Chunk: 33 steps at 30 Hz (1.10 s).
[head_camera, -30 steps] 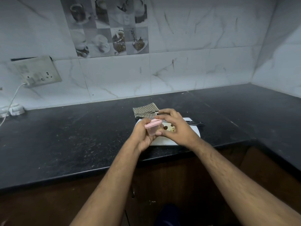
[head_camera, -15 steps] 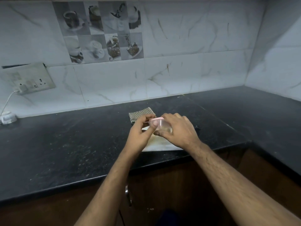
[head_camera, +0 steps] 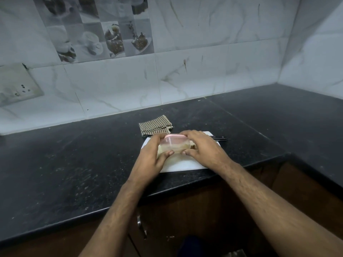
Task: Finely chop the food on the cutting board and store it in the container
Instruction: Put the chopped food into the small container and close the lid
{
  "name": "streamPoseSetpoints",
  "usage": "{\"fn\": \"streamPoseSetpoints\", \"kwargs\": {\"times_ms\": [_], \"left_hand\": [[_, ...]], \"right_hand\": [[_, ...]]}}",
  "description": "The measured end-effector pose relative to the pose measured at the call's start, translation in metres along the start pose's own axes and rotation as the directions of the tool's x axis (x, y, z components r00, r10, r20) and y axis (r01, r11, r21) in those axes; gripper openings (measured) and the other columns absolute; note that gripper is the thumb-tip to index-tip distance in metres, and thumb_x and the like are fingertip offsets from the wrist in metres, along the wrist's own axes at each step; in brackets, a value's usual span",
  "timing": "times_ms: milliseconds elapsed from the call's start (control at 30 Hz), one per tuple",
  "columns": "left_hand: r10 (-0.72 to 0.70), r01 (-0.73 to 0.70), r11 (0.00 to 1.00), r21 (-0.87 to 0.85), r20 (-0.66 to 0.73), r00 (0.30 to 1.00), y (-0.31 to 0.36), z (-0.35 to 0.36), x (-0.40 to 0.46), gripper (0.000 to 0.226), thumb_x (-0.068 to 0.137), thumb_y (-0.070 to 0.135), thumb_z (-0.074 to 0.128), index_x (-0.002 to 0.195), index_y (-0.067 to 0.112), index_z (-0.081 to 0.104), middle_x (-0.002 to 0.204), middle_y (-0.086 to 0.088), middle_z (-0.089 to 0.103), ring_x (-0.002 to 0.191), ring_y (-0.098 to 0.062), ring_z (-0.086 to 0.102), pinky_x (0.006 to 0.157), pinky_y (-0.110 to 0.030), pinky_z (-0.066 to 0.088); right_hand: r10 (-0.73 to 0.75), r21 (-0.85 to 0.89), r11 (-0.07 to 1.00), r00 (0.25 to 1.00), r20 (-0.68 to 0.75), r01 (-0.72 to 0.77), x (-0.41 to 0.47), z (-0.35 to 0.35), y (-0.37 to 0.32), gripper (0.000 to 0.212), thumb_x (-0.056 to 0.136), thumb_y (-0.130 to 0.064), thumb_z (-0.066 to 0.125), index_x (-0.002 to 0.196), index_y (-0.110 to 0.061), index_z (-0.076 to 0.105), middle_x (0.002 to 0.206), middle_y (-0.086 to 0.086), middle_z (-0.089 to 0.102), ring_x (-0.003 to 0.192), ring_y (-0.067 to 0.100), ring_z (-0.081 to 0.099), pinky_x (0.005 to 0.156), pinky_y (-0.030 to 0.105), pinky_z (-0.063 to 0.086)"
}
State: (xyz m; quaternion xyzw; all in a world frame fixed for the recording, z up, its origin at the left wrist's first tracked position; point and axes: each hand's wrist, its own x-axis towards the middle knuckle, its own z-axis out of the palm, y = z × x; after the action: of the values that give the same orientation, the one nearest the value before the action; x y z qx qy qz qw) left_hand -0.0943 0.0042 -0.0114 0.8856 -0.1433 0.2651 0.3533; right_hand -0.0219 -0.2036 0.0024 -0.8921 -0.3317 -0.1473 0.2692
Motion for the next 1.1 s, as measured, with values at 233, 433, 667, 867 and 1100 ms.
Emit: {"fn": "streamPoseSetpoints", "kwargs": {"times_ms": [233,433,667,867,1100], "left_hand": [[0.04,-0.036,0.993,0.11,-0.033,0.999,-0.012,0.017,0.015,0.052,0.09,0.007,0.071,0.139,0.012,0.053,0.131,-0.001,0.063,0.115,-0.018,0.061,0.099,-0.038,0.051],[0.078,-0.074,0.996,0.059,-0.061,0.995,-0.017,0.021,0.033,0.05,0.086,0.014,0.069,0.133,0.018,0.054,0.125,0.005,0.064,0.112,-0.011,0.06,0.097,-0.03,0.049],[0.004,0.002,0.999,0.046,-0.123,0.992,-0.026,0.018,0.111,0.049,0.079,0.006,0.083,0.123,0.022,0.07,0.13,0.009,0.062,0.122,-0.004,0.056,0.107,-0.026,0.044],[-0.052,0.033,0.967,0.251,0.071,0.996,-0.045,0.051,0.172,0.05,0.082,0.013,0.085,0.127,0.019,0.067,0.126,0.002,0.069,0.108,-0.012,0.062,0.095,-0.033,0.054],[-0.098,-0.045,0.92,0.39,0.341,0.935,-0.077,0.087,0.195,0.056,0.091,0.026,0.078,0.143,0.022,0.058,0.14,0.001,0.064,0.123,-0.017,0.059,0.106,-0.037,0.049]], "right_hand": [[-0.143,-0.188,0.973,0.989,-0.036,0.134,0.011,0.001,0.01,0.055,0.088,-0.03,0.074,0.139,-0.021,0.054,0.123,-0.006,0.061,0.109,0.018,0.057,0.096,0.036,0.045],[-0.032,0.048,0.998,0.998,-0.048,0.035,0.019,0.002,0.02,0.059,0.091,-0.025,0.072,0.143,-0.032,0.047,0.13,-0.015,0.05,0.113,0.009,0.055,0.091,0.037,0.053],[-0.004,0.122,0.992,0.998,-0.056,0.011,0.082,-0.026,0.044,0.028,0.097,-0.019,0.065,0.123,-0.025,0.06,0.12,-0.01,0.055,0.102,0.005,0.056,0.091,0.025,0.049],[0.123,0.05,0.992,0.99,-0.076,-0.119,0.122,-0.024,0.091,0.01,0.095,-0.013,0.067,0.101,-0.021,0.066,0.101,-0.007,0.062,0.09,0.009,0.06,0.079,0.024,0.051],[0.124,-0.103,0.988,0.99,0.064,-0.117,0.132,-0.009,0.133,0.007,0.096,-0.013,0.064,0.099,-0.019,0.064,0.099,-0.005,0.059,0.09,0.015,0.058,0.081,0.034,0.051]]}}
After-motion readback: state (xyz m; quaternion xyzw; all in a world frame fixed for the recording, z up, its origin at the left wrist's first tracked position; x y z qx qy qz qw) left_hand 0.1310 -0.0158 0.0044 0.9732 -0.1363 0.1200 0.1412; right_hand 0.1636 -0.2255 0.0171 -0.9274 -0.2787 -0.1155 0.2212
